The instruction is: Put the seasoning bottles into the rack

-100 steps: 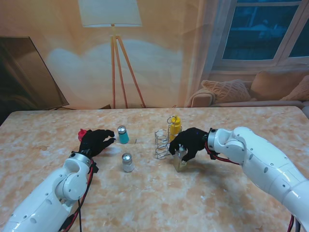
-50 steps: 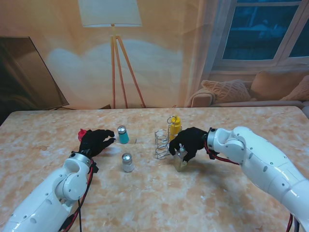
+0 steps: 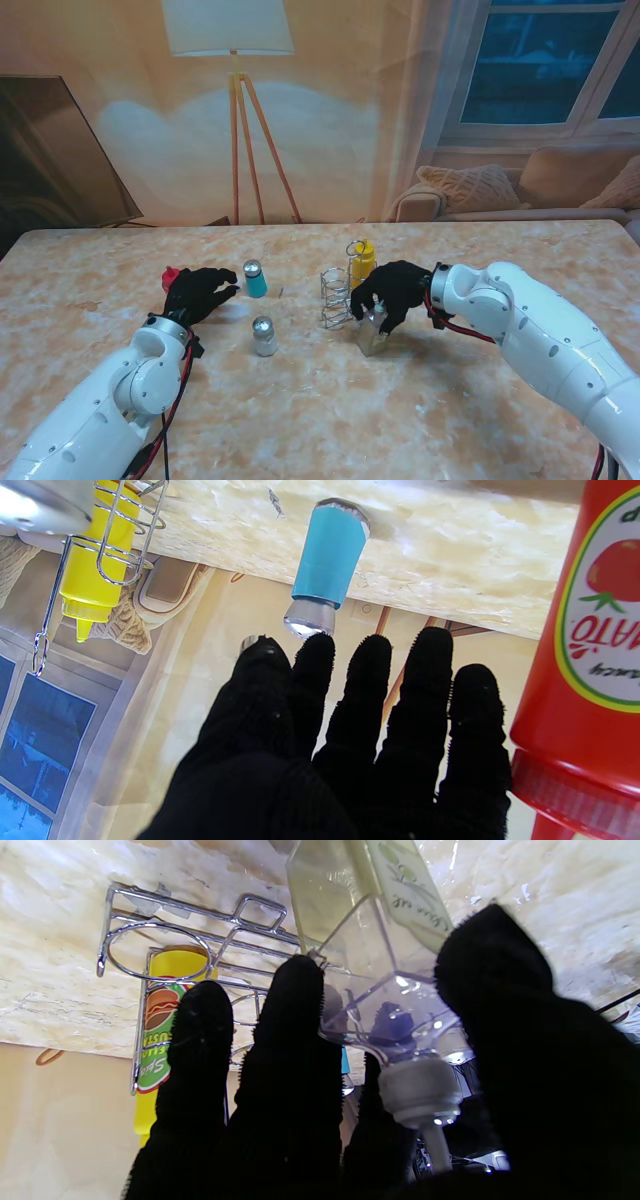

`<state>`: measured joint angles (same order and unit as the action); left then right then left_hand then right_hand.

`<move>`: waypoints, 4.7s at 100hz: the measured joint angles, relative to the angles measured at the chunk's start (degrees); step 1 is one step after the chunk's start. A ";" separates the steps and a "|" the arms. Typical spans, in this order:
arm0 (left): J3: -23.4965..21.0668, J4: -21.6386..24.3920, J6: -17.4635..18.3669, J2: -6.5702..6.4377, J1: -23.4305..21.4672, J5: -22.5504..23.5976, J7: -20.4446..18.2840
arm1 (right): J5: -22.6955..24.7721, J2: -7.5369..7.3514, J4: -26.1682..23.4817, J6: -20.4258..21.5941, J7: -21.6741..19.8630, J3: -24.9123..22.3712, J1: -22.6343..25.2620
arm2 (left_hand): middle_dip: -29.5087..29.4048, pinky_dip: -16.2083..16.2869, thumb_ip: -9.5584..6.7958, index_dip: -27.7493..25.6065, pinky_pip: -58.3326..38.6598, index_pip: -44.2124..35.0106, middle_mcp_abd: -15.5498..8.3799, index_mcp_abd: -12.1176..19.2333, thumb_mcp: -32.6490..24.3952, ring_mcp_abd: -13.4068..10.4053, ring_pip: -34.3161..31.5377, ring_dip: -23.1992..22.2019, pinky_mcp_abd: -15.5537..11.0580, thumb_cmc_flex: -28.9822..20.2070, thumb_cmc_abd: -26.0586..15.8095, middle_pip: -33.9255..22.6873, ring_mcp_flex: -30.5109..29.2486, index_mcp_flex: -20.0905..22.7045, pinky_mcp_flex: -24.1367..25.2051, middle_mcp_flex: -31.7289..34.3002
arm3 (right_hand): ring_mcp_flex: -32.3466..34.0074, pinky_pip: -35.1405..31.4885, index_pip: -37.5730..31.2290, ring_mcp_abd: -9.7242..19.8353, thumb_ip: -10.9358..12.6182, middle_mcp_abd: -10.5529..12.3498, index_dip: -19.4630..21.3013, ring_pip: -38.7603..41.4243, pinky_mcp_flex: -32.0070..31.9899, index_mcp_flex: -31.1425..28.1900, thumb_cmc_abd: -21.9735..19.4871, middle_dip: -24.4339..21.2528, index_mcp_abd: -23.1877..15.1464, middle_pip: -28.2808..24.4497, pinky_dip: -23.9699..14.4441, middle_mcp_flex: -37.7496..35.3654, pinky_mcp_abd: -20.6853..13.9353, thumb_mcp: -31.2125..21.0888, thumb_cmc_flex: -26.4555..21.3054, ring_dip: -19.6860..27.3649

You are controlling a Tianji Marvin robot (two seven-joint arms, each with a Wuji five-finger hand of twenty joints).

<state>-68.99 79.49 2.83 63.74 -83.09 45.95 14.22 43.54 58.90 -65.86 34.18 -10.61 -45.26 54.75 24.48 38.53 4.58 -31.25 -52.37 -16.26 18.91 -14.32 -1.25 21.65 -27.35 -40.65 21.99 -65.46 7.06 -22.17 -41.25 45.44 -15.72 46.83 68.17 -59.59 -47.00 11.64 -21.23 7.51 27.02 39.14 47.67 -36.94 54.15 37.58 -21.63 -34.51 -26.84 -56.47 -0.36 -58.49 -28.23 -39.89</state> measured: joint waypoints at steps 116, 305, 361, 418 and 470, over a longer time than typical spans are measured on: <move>-0.04 -0.05 0.09 0.02 0.00 -0.06 0.12 | 5.00 0.64 -2.79 -2.17 4.98 -2.19 -0.63 | 0.00 0.01 0.00 -0.01 0.00 0.00 0.00 0.00 0.00 0.00 0.00 0.00 0.00 0.00 0.00 0.00 0.00 0.00 0.00 0.00 | 1.25 -1.53 -4.35 -1.91 -0.03 -1.12 -1.09 1.60 1.38 -2.23 0.01 1.33 -5.14 0.17 -0.73 -1.75 -0.09 0.51 -0.49 -1.22; -0.03 -0.05 0.18 0.00 0.04 -0.06 -0.11 | 13.42 2.21 5.40 -5.54 25.72 5.82 -4.26 | 0.00 0.01 0.00 -0.59 0.00 0.00 0.00 0.00 0.00 0.00 0.00 0.00 0.00 0.00 0.00 -0.05 0.00 0.00 0.00 0.00 | 1.25 -1.72 -9.04 1.91 0.00 -1.82 1.21 8.25 0.99 -3.12 -0.08 1.41 -8.08 -1.09 -2.77 -1.77 -0.57 0.00 -1.45 -2.86; -0.04 -0.08 0.28 -0.01 0.03 -0.07 -0.07 | 14.11 2.60 7.49 -6.08 29.41 8.30 -5.63 | 0.00 0.01 0.00 -0.75 0.00 -0.75 0.00 0.00 0.00 0.00 0.00 0.00 0.00 0.00 0.00 -0.08 0.00 0.04 0.00 0.00 | 1.20 -1.72 -9.50 2.37 0.01 -1.96 3.82 10.67 0.87 -3.12 -0.09 2.72 -8.90 -1.37 -3.46 -1.55 -0.58 -0.37 -1.32 -2.86; 0.00 -0.14 0.34 -0.01 0.07 -0.07 -0.10 | 15.36 2.65 8.27 -7.37 32.67 9.56 -5.89 | 0.01 0.01 0.00 -0.84 0.00 -1.36 0.00 0.00 0.00 0.00 0.00 0.00 0.00 0.00 0.00 -0.10 0.00 0.05 0.00 0.00 | 0.50 -1.72 -10.17 3.37 0.01 -1.98 6.27 13.36 0.86 -3.12 -0.07 2.79 -9.97 -3.32 -4.03 -0.63 -0.58 -0.46 -1.27 -2.89; -0.01 -0.16 0.38 -0.02 0.08 -0.12 -0.13 | 16.19 2.93 9.10 -7.78 34.16 10.00 -6.26 | 0.01 0.01 0.00 -0.85 0.00 -1.37 0.00 0.00 0.00 0.00 0.00 0.00 0.00 0.00 0.00 -0.60 0.00 0.05 0.00 0.00 | -0.13 -1.72 -10.65 3.82 0.03 -1.98 7.90 15.02 0.83 -3.07 -0.06 4.24 -10.39 -4.61 -4.12 -0.02 -0.58 -0.75 -0.77 -3.05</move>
<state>-69.00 79.33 3.20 63.73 -83.02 45.83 14.08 59.73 61.83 -56.77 26.40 23.55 -35.26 48.49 24.49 38.54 4.58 -32.09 -52.37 -17.62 18.91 -14.32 -1.25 21.65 -27.35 -40.65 21.99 -65.46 7.06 -22.77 -41.25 45.49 -15.72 46.83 68.04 -61.31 -57.65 15.46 -21.20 5.53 34.92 54.17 48.50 -40.00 54.09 41.83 -32.01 -39.11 -30.96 -56.49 -0.94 -59.24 -29.00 -42.95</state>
